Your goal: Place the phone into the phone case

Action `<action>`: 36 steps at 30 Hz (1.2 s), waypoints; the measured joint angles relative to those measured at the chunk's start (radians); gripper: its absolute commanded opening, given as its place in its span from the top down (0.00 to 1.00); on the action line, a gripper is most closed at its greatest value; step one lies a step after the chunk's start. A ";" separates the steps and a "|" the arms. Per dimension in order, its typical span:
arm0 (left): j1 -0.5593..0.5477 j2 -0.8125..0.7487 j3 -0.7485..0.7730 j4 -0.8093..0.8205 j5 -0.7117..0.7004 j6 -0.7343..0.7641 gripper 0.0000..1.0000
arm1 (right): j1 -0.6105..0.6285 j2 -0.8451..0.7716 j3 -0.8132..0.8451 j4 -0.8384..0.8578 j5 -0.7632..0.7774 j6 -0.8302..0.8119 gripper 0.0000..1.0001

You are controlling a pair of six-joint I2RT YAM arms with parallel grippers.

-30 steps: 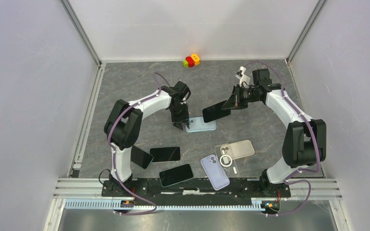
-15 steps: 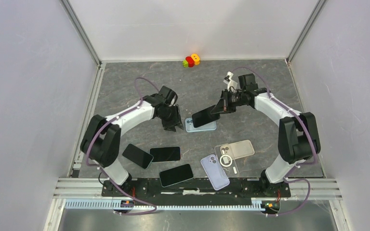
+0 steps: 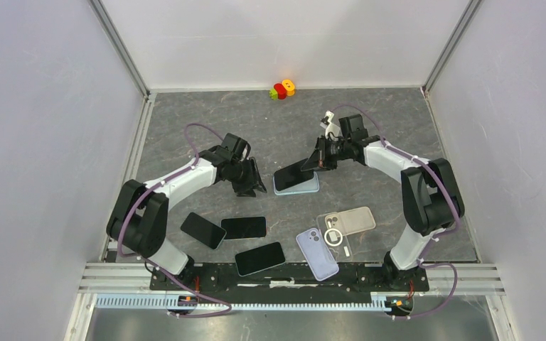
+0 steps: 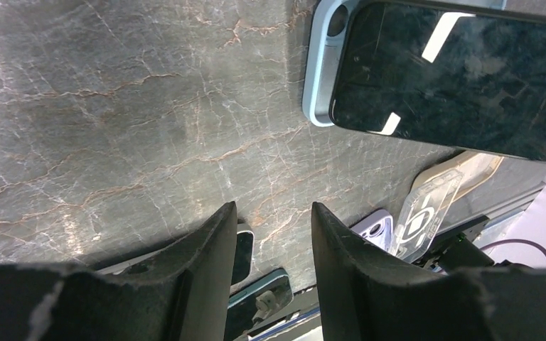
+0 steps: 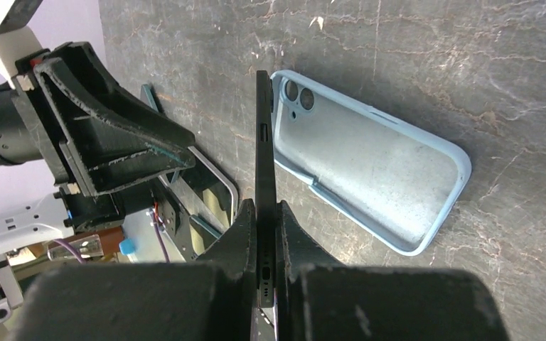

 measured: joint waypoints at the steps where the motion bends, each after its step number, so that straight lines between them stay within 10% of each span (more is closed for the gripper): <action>1: 0.000 0.000 0.000 0.003 0.003 0.000 0.51 | 0.000 0.005 -0.001 0.010 0.003 0.007 1.00; 27: 0.004 0.274 0.240 -0.022 0.024 0.029 0.53 | -0.026 0.072 -0.062 0.079 -0.018 0.047 1.00; 36: 0.007 0.425 0.352 -0.047 0.041 0.050 0.69 | -0.031 0.083 -0.063 0.084 -0.027 0.053 1.00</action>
